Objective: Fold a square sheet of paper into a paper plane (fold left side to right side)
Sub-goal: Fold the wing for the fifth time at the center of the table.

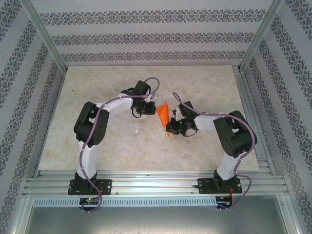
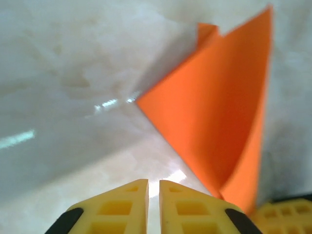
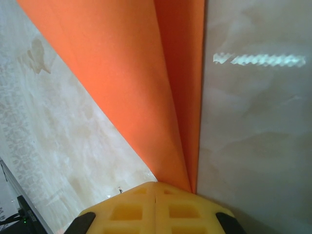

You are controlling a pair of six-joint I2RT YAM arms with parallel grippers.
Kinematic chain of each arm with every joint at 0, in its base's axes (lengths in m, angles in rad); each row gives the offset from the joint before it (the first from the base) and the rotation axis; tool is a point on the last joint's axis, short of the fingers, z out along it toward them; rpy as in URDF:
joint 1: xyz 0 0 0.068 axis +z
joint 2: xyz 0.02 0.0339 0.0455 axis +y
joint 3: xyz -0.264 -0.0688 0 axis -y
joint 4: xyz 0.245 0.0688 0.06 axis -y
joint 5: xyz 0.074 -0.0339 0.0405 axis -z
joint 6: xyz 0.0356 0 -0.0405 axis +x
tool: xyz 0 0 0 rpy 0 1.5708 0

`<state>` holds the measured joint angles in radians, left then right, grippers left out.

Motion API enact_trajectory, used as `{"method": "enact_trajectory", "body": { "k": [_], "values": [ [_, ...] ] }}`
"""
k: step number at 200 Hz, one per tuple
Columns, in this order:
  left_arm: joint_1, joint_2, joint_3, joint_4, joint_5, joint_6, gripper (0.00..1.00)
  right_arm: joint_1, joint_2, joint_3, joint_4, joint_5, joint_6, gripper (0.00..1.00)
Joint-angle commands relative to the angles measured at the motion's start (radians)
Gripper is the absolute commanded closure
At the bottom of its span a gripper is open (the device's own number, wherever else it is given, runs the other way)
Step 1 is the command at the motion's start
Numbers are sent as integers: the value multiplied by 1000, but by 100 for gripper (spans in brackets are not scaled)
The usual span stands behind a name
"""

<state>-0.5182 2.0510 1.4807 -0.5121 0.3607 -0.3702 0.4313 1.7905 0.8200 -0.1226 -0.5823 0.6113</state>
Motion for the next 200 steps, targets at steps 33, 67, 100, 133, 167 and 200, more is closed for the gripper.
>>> {"method": "enact_trajectory", "body": {
  "k": [33, 67, 100, 133, 167, 200],
  "values": [
    [-64, -54, -32, 211, 258, -93, 97, 9, 73, -58, -128, 117, 8, 97],
    [-80, 31, 12, 213, 283, -105, 98, 7, 77, -62, -122, 122, 8, 97],
    [-80, 109, 38, 209, 245, -98, 98, 9, 77, -64, -118, 116, 11, 97],
    [-79, 165, 52, 188, 184, -77, 99, 9, 70, -67, -113, 110, 10, 96],
    [-79, 214, 54, 188, 161, -69, 99, 8, 35, -68, -87, 62, 5, 97],
    [-79, 223, 25, 166, 115, -51, 99, -23, -76, -34, -84, 7, -1, 96]
  ]
}}
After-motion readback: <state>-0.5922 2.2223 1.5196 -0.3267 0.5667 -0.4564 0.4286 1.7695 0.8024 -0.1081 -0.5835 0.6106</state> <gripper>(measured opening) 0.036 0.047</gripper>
